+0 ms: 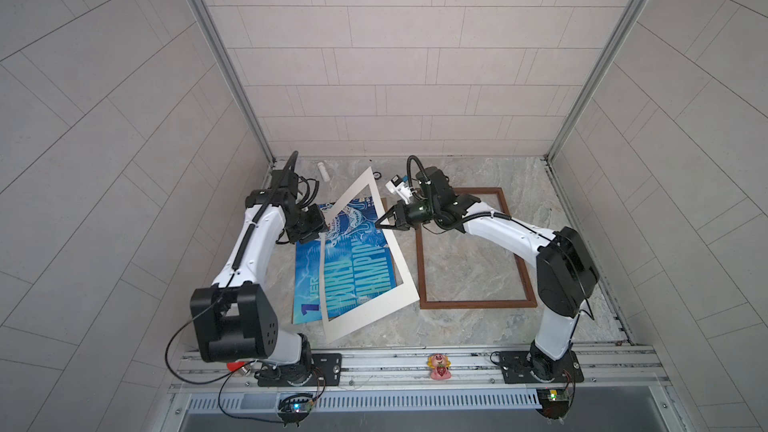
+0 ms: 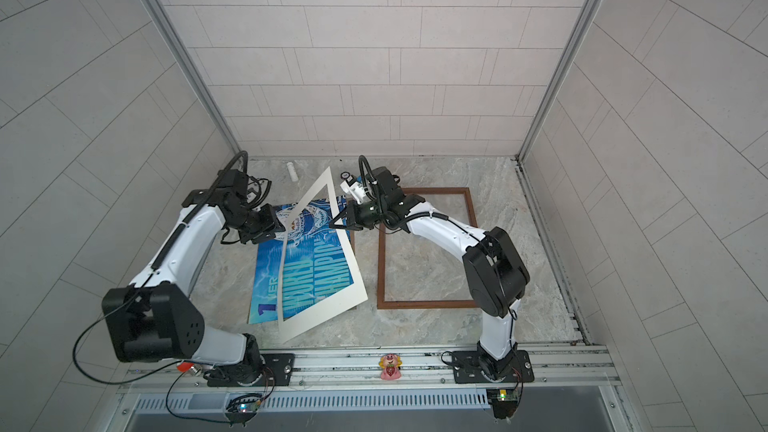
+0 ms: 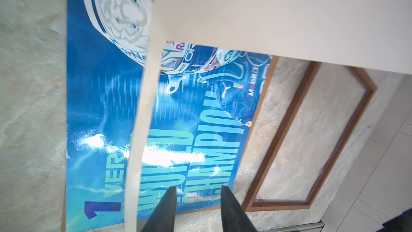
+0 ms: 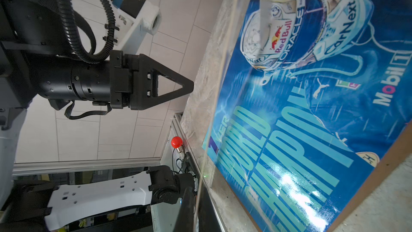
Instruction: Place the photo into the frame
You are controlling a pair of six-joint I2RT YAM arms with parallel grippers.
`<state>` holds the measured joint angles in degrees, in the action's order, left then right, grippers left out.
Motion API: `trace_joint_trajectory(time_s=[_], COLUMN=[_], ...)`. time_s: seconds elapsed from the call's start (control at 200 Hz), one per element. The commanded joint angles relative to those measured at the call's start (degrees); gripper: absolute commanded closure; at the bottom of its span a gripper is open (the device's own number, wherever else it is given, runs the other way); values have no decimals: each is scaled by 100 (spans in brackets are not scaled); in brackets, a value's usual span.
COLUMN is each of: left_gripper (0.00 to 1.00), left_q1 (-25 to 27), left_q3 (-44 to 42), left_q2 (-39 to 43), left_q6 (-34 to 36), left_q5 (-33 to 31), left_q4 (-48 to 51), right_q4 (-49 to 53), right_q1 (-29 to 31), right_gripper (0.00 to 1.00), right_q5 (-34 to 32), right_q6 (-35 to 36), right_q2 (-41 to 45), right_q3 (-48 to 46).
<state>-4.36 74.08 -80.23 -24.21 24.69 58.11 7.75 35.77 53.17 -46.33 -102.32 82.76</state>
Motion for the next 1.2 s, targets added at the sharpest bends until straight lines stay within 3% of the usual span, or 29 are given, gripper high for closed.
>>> trace_joint_trajectory(time_s=[0.0, 0.34, 0.48, 0.605, 0.711, 0.866, 1.071, 1.196], left_gripper=[60, 60, 60, 60, 60, 54, 49, 46], left_q1=[15, 21, 105, 242, 604, 1445, 2270, 2608], left_q3=[241, 466, 519, 500, 408, -16, -743, -1064], left_q2=[364, 627, 555, 438, 355, 102, -172, -315], left_q6=[-140, -319, -385, -387, -391, -485, -663, -840], left_q5=[132, 440, 570, 622, 579, 816, 1007, 1077], left_q4=[371, 209, 65, -61, -249, -936, -1694, -2173], right_q4=[80, 461, 1858, 1965, 2083, 2134, 2067, 1938], right_q1=[-183, -785, -1371, -2018, -2654, -3015, -3815, -4115], right_gripper=[100, 100, 100, 100, 100, 100, 100, 100], right_q5=[89, -162, -260, 154, 527, 829, 787, 756], right_q6=[-197, -294, 482, 280, 236, 545, 1276, 1284], right_q2=[634, 2102, 2404, 2708, 2864, 2843, 2655, 2275], right_q3=[-123, -625, -88, -68, -146, -691, -1792, -2039])
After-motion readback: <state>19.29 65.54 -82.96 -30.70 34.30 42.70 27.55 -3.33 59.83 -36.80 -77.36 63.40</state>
